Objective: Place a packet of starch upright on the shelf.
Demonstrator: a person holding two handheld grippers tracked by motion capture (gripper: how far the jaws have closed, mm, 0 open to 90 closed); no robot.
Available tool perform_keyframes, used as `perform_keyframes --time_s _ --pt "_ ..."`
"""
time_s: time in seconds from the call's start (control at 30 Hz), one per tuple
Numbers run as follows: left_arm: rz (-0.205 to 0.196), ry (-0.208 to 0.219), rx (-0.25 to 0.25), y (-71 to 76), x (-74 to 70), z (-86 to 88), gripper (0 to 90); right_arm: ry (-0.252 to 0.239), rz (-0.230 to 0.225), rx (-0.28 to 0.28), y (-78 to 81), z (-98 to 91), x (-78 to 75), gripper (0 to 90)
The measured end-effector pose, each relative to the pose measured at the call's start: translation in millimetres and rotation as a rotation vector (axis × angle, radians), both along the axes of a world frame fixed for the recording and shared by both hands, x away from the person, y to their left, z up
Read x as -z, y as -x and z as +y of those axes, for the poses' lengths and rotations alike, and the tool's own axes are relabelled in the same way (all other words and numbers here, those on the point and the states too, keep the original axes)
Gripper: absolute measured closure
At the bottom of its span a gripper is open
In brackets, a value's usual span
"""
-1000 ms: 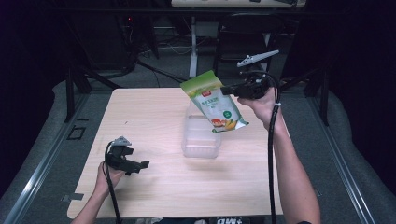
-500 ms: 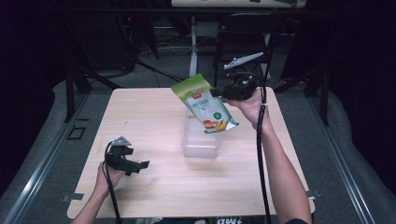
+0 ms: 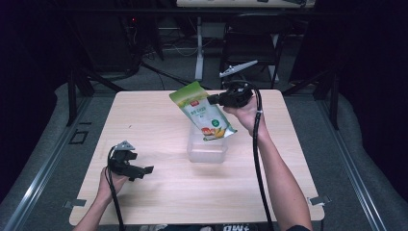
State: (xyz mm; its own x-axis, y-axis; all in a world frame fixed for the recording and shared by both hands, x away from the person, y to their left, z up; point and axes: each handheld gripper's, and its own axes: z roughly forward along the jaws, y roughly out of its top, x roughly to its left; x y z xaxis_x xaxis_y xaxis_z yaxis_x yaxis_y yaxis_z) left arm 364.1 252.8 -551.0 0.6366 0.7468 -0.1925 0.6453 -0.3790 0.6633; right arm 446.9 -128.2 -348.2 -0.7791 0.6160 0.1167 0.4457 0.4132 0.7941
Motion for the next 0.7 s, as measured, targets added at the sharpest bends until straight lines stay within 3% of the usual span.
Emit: perform_keyframes --time_s 0.3,0.7 --pt "0.002 -0.001 0.004 -0.1 0.1 -0.1 1.5 -0.015 0.027 0.000 -3.2 9.5 22.6 90.0" --pt "0.001 -0.004 0.003 0.2 -0.1 -0.1 1.5 -0.028 0.065 -0.016 -5.5 18.8 65.3 90.0"
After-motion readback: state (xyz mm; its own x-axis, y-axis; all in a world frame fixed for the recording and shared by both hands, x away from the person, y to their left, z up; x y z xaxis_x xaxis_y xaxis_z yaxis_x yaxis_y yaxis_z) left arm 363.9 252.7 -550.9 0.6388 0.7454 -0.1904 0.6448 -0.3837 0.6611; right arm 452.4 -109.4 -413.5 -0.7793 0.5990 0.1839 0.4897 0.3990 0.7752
